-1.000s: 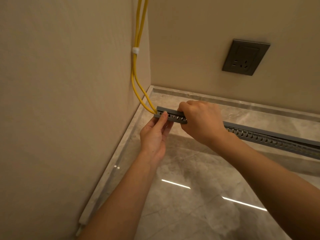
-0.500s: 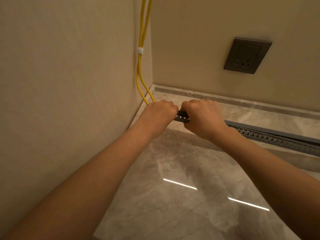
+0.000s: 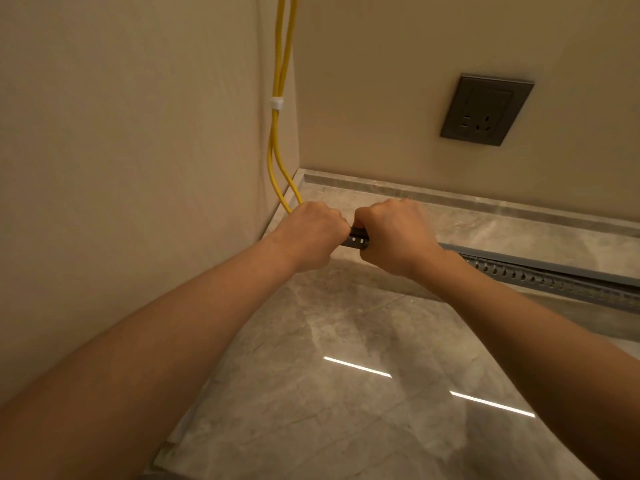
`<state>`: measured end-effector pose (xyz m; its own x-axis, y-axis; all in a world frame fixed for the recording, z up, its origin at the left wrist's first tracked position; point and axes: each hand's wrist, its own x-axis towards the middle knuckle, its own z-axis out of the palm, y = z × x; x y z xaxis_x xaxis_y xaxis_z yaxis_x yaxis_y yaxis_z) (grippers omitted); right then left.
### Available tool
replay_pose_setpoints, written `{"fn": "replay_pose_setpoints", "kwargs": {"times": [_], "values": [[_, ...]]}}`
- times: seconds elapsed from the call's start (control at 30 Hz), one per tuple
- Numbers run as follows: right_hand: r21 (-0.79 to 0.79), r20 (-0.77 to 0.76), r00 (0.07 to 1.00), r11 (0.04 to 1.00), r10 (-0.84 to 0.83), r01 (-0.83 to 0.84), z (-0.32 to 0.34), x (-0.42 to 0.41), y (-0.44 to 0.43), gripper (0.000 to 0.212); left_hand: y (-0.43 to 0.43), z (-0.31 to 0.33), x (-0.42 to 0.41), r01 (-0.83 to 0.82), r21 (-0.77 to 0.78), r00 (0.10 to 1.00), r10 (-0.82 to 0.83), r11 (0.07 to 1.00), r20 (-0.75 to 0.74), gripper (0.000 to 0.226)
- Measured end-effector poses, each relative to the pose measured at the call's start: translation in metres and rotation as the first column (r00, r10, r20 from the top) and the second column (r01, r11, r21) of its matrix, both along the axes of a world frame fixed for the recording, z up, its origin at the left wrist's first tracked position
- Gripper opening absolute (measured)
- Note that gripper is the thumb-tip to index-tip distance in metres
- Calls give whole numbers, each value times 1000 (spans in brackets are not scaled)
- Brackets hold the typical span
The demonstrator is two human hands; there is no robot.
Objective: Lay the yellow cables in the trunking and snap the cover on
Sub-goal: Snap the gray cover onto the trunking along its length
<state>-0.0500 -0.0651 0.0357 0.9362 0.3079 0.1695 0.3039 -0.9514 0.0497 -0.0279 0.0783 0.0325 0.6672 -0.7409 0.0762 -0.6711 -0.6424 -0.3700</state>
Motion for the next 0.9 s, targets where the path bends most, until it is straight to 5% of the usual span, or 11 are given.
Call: {"fn": "replay_pose_setpoints", "kwargs": {"times": [0.57, 0.9], "values": [[-14, 60, 992, 994, 111, -110, -16, -3, -18, 21, 5, -3, 9, 25, -14, 999, -25, 1000, 25, 12], [-1, 54, 999, 1000, -5, 6, -25, -29, -67, 24, 14, -18, 12, -22, -96, 999, 18, 995, -47, 21]]}}
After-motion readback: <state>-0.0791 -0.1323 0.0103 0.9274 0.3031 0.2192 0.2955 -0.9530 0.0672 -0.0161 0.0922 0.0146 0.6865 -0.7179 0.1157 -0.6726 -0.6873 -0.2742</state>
